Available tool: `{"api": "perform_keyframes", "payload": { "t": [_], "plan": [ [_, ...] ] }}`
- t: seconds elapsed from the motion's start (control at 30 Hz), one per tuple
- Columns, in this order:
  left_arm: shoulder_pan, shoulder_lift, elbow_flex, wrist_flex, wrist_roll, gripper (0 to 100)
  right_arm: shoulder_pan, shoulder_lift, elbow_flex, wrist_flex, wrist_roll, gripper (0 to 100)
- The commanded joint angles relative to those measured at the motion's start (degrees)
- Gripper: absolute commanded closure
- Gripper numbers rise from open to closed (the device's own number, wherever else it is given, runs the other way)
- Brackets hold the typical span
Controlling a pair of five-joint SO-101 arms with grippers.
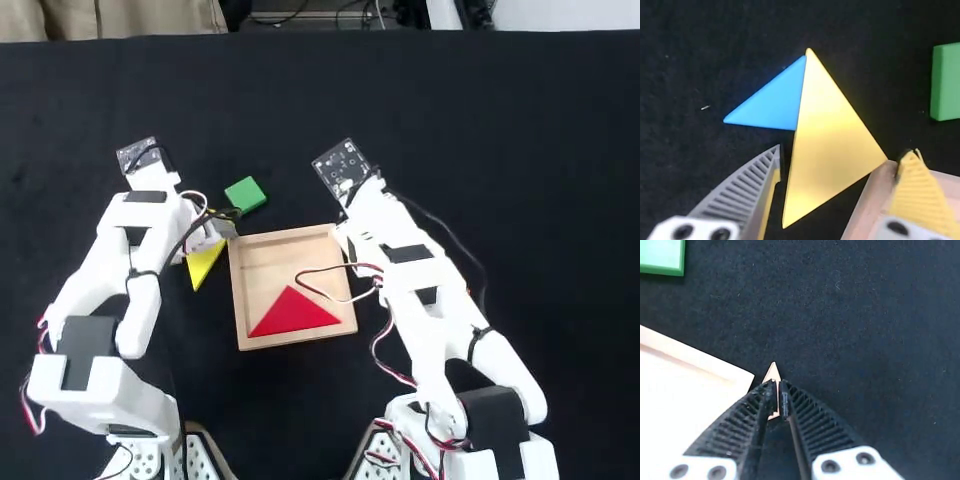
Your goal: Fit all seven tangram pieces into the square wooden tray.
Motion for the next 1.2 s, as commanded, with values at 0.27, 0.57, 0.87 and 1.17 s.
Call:
{"api": "perform_keyframes", "payload": {
  "t": [0.27,0.57,0.87,1.17],
  "plan": [
    [-0.57,7.82,-14.55,4.04,-2.46,65,-0.62,-0.13,-2.95,-1.23,0.62,98.7],
    [-3.82,18.55,-27.82,15.12,-4.66,65,-0.70,-0.13,-2.95,-1.23,0.62,98.7],
    [-3.56,18.81,-27.30,15.82,-9.67,65,-0.70,-0.13,-2.95,-1.23,0.62,98.7],
    [-7.25,18.81,-27.82,17.41,-19.43,69,-0.70,-0.13,-2.95,-1.23,0.70,98.7]
  ]
}}
